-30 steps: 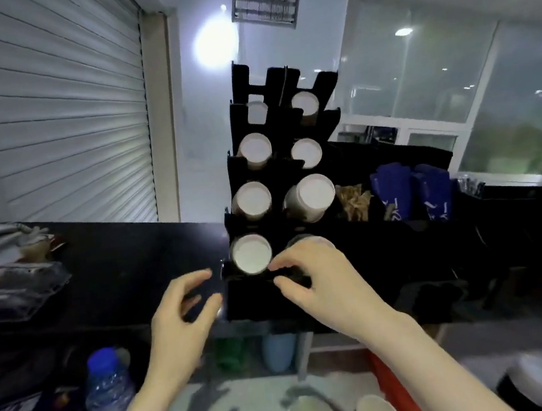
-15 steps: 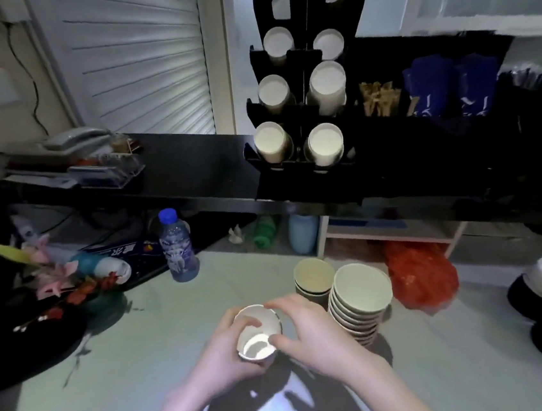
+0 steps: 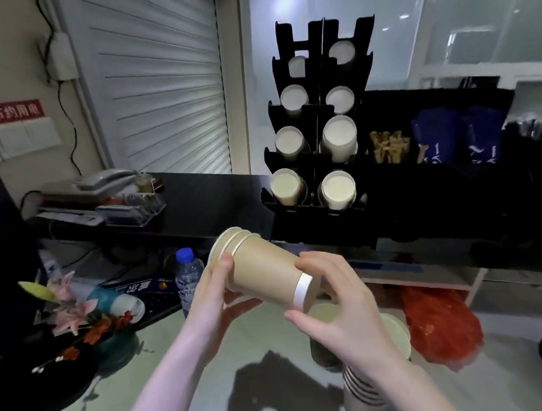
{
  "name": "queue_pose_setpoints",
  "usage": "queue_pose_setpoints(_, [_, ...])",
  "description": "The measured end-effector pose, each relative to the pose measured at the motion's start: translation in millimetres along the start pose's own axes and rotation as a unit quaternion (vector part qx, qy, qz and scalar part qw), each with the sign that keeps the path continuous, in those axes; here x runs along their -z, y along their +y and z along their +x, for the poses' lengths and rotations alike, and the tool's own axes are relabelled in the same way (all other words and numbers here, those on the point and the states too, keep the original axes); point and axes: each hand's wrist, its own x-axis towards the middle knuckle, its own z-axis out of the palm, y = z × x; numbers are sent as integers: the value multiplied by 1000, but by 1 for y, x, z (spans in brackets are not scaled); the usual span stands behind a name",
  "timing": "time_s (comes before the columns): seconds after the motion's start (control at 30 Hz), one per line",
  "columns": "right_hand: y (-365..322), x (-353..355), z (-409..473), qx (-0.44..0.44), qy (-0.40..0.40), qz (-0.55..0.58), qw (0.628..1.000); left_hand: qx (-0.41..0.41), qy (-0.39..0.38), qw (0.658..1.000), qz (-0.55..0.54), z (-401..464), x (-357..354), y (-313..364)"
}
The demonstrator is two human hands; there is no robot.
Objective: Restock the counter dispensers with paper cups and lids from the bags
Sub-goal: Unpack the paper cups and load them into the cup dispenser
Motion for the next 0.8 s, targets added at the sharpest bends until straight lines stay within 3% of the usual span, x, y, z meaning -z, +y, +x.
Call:
queue_pose_setpoints(0.1, [-13, 21, 56, 49, 71, -10, 996, -27, -57, 998, -10, 48, -21, 47])
queue_pose_setpoints(0.2, [-21, 48, 121, 84, 139, -27, 986, -123, -68, 989, 52, 104, -37, 92])
queue_pose_setpoints(0.37, [-24, 88, 241, 100, 217, -116, 964, -284, -61, 932, 217, 204, -61, 148])
queue_pose_setpoints(0.63, [-16, 108, 394, 100, 153, -338, 923, -396, -76, 813, 420, 344, -103, 181])
queue_pose_setpoints(0.8, [-5, 104, 452, 87, 78, -437, 892, -402, -91, 810, 418, 387, -104, 174])
